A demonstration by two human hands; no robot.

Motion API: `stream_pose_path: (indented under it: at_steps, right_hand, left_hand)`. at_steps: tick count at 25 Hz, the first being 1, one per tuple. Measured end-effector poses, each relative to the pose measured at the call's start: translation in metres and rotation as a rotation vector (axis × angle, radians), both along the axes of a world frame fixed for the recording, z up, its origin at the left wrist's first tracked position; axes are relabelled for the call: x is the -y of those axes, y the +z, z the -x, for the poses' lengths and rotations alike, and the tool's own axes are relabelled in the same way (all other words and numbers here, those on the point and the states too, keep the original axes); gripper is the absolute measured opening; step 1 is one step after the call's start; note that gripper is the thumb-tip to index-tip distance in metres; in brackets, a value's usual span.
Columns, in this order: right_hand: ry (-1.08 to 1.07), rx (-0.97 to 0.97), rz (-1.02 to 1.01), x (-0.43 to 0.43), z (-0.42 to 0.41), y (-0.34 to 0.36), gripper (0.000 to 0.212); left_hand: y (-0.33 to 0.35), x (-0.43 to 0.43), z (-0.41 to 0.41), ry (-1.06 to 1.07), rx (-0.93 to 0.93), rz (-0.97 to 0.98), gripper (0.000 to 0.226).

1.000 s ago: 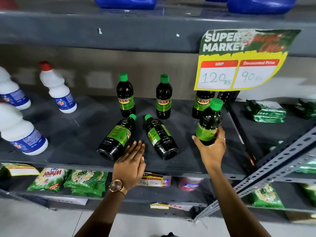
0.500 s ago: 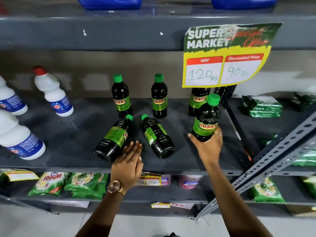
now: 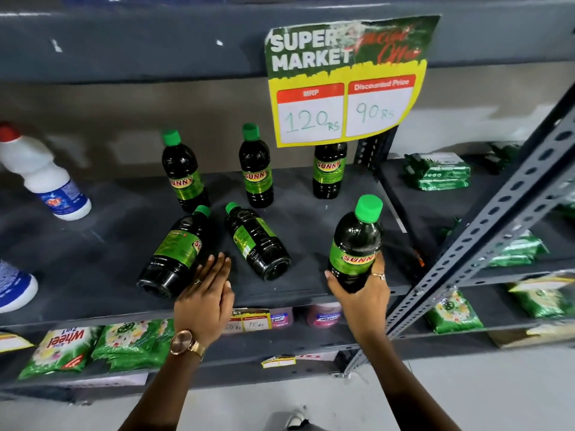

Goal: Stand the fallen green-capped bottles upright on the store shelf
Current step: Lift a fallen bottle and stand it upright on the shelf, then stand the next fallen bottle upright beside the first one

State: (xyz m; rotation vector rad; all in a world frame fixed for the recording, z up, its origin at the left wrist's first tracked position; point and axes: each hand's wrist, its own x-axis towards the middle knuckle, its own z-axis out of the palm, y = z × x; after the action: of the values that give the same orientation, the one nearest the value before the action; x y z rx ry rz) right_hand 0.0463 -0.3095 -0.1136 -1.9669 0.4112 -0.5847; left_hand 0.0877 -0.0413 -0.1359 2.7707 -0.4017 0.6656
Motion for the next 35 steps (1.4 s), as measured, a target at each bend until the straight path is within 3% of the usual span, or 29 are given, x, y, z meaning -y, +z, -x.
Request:
stream_pose_path:
  at_steps: [14,17,19,21,24,26,28,31,33,35]
  right_hand:
    - [-0.011,0.040,0.044,0.001,0.006,-0.009,0.089]
    - [-0.009,0.069,-0.050,-0.007,0.010,-0.006,0.100]
    - [-0.066,0.160,-0.090,-0.017,0.025,-0.012,0.105]
    - [-0.098,0.255,0.037,-0.033,0.055,-0.017,0.092]
    - [0.115,0.280,0.200,-0.089,0.076,0.007,0.063]
    - [0.213,0.196,0.294,-0.122,0.049,0.035,0.053]
    - [0.128,-0.009,0.395,-0.135,-0.005,0.061,0.063]
    - [0.219,-0.604,0.449,-0.120,-0.087,0.086,0.082]
    - [0.360,-0.800,0.234,-0.113,-0.110,0.094,0.071]
    - [0.396,-0.818,0.031,-0.115,-0.114,0.089,0.063]
  left_hand:
    - [0.002,0.000,0.001,0.011,-0.075,-0.016,0.046]
    - [0.011,-0.003,0.004,-0.022,-0.147,0.074,0.047]
    - [0.021,-0.008,0.010,-0.151,-0.170,0.167,0.044]
    - [0.041,-0.016,0.025,-0.346,-0.124,0.196,0.039]
    - [0.072,-0.053,0.029,-0.467,-0.027,0.250,0.037]
    - [0.081,-0.086,0.015,-0.381,0.042,0.336,0.035]
    - [0.078,-0.120,-0.009,-0.256,0.044,0.413,0.034]
    - [0.059,-0.159,-0.054,-0.075,-0.108,0.435,0.034]
    - [0.046,-0.176,-0.074,-0.006,-0.284,0.376,0.037]
    - [0.035,-0.185,-0.082,0.001,-0.378,0.287,0.039]
